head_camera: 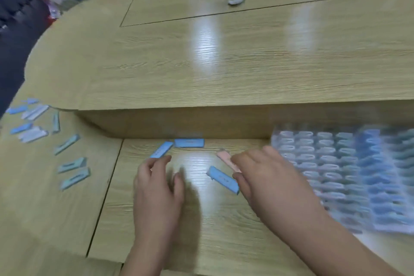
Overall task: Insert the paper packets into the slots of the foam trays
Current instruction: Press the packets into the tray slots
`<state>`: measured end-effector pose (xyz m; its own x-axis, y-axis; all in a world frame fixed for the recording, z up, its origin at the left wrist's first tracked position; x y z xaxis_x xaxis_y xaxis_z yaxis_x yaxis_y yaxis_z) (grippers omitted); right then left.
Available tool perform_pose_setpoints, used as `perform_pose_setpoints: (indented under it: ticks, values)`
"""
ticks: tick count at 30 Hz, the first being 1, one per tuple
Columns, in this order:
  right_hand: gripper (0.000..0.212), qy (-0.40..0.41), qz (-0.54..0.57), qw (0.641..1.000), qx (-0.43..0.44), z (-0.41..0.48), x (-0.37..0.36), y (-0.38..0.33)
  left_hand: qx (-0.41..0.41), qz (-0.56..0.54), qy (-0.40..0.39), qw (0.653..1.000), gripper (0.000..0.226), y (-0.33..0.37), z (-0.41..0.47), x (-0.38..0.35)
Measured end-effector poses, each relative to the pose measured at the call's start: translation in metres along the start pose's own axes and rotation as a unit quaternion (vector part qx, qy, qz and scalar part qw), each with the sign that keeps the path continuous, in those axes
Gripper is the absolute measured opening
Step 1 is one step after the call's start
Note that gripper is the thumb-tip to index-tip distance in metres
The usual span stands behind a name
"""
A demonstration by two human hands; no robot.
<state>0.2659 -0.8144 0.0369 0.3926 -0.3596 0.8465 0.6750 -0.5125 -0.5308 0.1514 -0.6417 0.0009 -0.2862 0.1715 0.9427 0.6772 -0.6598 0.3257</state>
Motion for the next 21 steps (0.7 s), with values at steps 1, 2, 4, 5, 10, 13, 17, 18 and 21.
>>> perform_pose_setpoints:
  ticks: [1, 2, 4, 5, 10, 13, 17, 18, 21]
  values:
    - [0.041, -0.010, -0.022, 1.000, -0.018, 0.007, -0.011, -0.001, 0.003, 0.011, 0.009, 1.000, 0.039, -0.005, 0.007, -0.002]
    - [0.043, -0.020, -0.035, 0.999, -0.034, 0.013, -0.020, -0.002, 0.010, 0.023, 0.017, 1.000, 0.040, -0.009, 0.013, -0.003]
    - [0.046, -0.032, -0.052, 0.996, -0.061, 0.022, -0.035, -0.003, 0.018, 0.038, 0.030, 0.999, 0.041, -0.017, 0.024, -0.006]
    - [0.047, -0.036, -0.063, 0.995, -0.067, 0.025, -0.042, -0.004, 0.012, 0.042, 0.033, 0.999, 0.039, -0.019, 0.030, -0.007]
    - [0.035, -0.057, -0.066, 0.992, -0.091, 0.035, -0.066, -0.008, -0.012, 0.074, -0.007, 0.997, 0.031, -0.032, 0.056, -0.019]
    - [0.020, -0.059, -0.052, 0.991, -0.106, 0.040, -0.067, -0.015, 0.010, 0.082, -0.039, 0.996, 0.029, -0.041, 0.064, -0.020]
    - [0.016, -0.035, 0.021, 0.994, -0.104, 0.036, -0.052, -0.028, 0.040, -0.069, -0.116, 0.990, 0.011, -0.046, 0.064, -0.012]
    - [0.015, -0.018, 0.059, 0.993, -0.096, 0.031, -0.047, -0.028, 0.035, -0.102, -0.131, 0.985, 0.014, -0.044, 0.061, -0.008]
    - [0.022, 0.050, 0.146, 0.985, -0.081, 0.016, -0.014, -0.025, -0.041, -0.118, -0.158, 0.979, 0.026, -0.020, 0.049, 0.006]
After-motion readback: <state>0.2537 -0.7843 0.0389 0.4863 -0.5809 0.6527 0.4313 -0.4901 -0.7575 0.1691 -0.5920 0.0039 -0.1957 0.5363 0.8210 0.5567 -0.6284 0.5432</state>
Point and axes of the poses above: each hand's wrist, its own z-axis towards the middle knuckle, its own x-axis out of the back of the hand, y = z × x, the point moved 3 cm from there along z, towards the middle knuckle, and after that the axes turned 10 degrees about z, right-handed, at the moved point
